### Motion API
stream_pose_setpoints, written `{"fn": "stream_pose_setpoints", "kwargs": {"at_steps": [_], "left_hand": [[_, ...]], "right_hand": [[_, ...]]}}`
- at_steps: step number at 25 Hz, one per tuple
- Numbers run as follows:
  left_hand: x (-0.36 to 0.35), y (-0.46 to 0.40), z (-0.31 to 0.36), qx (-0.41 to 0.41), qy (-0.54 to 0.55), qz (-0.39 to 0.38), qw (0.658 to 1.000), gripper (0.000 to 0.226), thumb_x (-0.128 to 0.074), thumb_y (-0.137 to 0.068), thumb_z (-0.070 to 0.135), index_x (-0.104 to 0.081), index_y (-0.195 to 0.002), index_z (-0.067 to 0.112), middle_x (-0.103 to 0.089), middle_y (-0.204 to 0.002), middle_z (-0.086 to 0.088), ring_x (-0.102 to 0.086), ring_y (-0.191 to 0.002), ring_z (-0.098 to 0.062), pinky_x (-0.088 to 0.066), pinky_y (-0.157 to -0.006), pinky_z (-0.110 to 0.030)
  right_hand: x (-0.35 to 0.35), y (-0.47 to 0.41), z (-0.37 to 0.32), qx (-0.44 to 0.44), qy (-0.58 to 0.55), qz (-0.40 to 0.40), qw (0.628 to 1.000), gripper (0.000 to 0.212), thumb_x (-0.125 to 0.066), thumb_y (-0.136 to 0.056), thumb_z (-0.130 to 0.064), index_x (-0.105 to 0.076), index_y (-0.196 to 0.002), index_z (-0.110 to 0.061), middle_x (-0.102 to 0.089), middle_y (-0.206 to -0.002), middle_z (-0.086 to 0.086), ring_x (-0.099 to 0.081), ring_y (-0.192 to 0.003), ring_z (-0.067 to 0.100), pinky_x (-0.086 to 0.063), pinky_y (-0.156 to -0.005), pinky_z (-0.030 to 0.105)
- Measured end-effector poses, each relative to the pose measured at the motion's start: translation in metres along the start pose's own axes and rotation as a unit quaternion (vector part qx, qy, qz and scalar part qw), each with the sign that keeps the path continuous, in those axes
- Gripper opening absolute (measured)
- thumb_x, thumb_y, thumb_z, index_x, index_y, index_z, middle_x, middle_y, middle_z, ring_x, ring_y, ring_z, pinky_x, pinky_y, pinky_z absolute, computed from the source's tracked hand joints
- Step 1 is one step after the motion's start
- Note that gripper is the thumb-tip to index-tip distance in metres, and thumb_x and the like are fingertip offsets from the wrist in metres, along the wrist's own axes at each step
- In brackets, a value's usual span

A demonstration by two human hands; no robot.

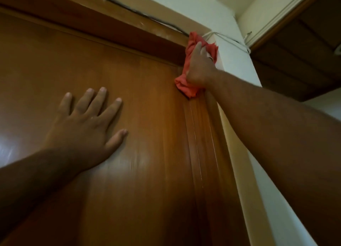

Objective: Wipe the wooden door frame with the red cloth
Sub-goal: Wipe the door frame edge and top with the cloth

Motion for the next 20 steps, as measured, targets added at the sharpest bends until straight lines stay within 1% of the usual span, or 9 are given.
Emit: {"fn": "stream_pose_setpoints", "kwargs": {"at_steps": [2, 3, 5, 7, 10, 12, 15, 18, 20], "left_hand": [[-0.001, 0.0, 0.0, -0.005, -0.003, 0.007, 1.0, 0.079, -0.027, -0.091, 0.072, -0.035, -0.155, 0.026, -0.037, -0.159, -0.017, -0.034, -0.145, -0.039, -0.021, -0.113, -0.059], [-0.001, 0.0, 0.001, -0.008, -0.003, 0.004, 1.0, 0.079, -0.026, -0.091, 0.072, -0.035, -0.155, 0.025, -0.037, -0.159, -0.018, -0.034, -0.145, -0.039, -0.021, -0.113, -0.06], [0.0, 0.0, 0.002, -0.007, -0.002, -0.002, 1.0, 0.079, -0.024, -0.092, 0.071, -0.036, -0.154, 0.024, -0.037, -0.159, -0.019, -0.034, -0.145, -0.04, -0.02, -0.113, -0.061], [0.0, -0.001, 0.004, -0.003, -0.004, -0.012, 1.0, 0.08, -0.023, -0.091, 0.071, -0.036, -0.153, 0.022, -0.037, -0.158, -0.021, -0.034, -0.145, -0.042, -0.019, -0.112, -0.064], [0.0, -0.005, 0.007, -0.006, -0.006, -0.033, 0.999, 0.081, -0.021, -0.092, 0.069, -0.035, -0.153, 0.019, -0.036, -0.158, -0.024, -0.033, -0.145, -0.045, -0.018, -0.111, -0.068], [0.003, -0.003, 0.009, -0.004, -0.01, -0.045, 0.999, 0.081, -0.021, -0.092, 0.068, -0.036, -0.153, 0.017, -0.036, -0.158, -0.026, -0.033, -0.145, -0.046, -0.019, -0.111, -0.069], [0.011, -0.004, 0.007, -0.009, 0.001, -0.053, 0.999, 0.081, -0.023, -0.092, 0.066, -0.038, -0.154, 0.016, -0.036, -0.159, -0.026, -0.033, -0.146, -0.046, -0.02, -0.111, -0.071], [0.013, -0.004, 0.003, -0.017, -0.012, -0.047, 0.999, 0.082, -0.023, -0.09, 0.071, -0.043, -0.153, 0.022, -0.041, -0.158, -0.022, -0.037, -0.144, -0.046, -0.022, -0.11, -0.07], [0.014, -0.013, -0.024, 0.01, -0.034, -0.037, 0.999, 0.082, -0.024, -0.088, 0.076, -0.046, -0.15, 0.026, -0.046, -0.154, -0.02, -0.041, -0.14, -0.048, -0.022, -0.108, -0.069]], "right_hand": [[0.004, 0.003, 0.002, -0.006, -0.013, 0.015, 1.0, 0.12, -0.08, -0.075, -0.032, 0.006, -0.153, -0.003, -0.003, -0.162, 0.019, -0.017, -0.146, 0.037, -0.025, -0.117, 0.044], [0.003, 0.018, 0.004, 0.006, -0.016, 0.03, 0.999, 0.113, -0.079, -0.077, -0.029, 0.0, -0.154, -0.004, -0.01, -0.161, 0.017, -0.019, -0.145, 0.035, -0.025, -0.117, 0.044], [-0.011, 0.075, 0.013, 0.017, -0.052, 0.059, 0.997, 0.095, -0.072, -0.081, -0.02, -0.012, -0.154, -0.013, -0.02, -0.158, 0.012, -0.025, -0.142, 0.032, -0.031, -0.114, 0.046], [-0.032, 0.157, 0.026, -0.007, -0.08, 0.082, 0.993, 0.086, -0.068, -0.081, -0.018, -0.019, -0.152, -0.02, -0.027, -0.153, 0.007, -0.033, -0.135, 0.029, -0.04, -0.107, 0.046], [-0.062, 0.268, 0.031, 0.007, 0.007, 0.106, 0.994, 0.08, -0.07, -0.083, -0.024, -0.028, -0.151, -0.014, -0.038, -0.148, 0.013, -0.043, -0.13, 0.033, -0.042, -0.103, 0.045], [-0.074, 0.29, 0.037, 0.012, 0.056, 0.089, 0.994, 0.082, -0.07, -0.083, -0.027, -0.028, -0.151, -0.007, -0.04, -0.149, 0.019, -0.046, -0.129, 0.04, -0.044, -0.099, 0.045], [-0.06, 0.236, 0.033, 0.019, 0.061, 0.082, 0.995, 0.092, -0.066, -0.087, -0.033, -0.007, -0.154, -0.013, -0.02, -0.16, 0.014, -0.03, -0.141, 0.038, -0.034, -0.109, 0.047], [-0.036, 0.125, 0.017, 0.013, 0.027, 0.085, 0.996, 0.099, -0.069, -0.085, -0.027, 0.0, -0.154, -0.013, -0.008, -0.162, 0.014, -0.016, -0.147, 0.035, -0.024, -0.116, 0.048], [-0.018, 0.051, 0.008, -0.003, -0.006, 0.054, 0.999, 0.107, -0.074, -0.081, -0.021, 0.003, -0.154, -0.011, -0.008, -0.162, 0.015, -0.016, -0.146, 0.036, -0.022, -0.117, 0.046]]}}
Point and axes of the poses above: each hand's wrist, its own y-axis away from the middle knuckle, its own x-axis out of the back of the hand, z = x × y, the point moved 3 cm from there along -y, towards the middle knuckle
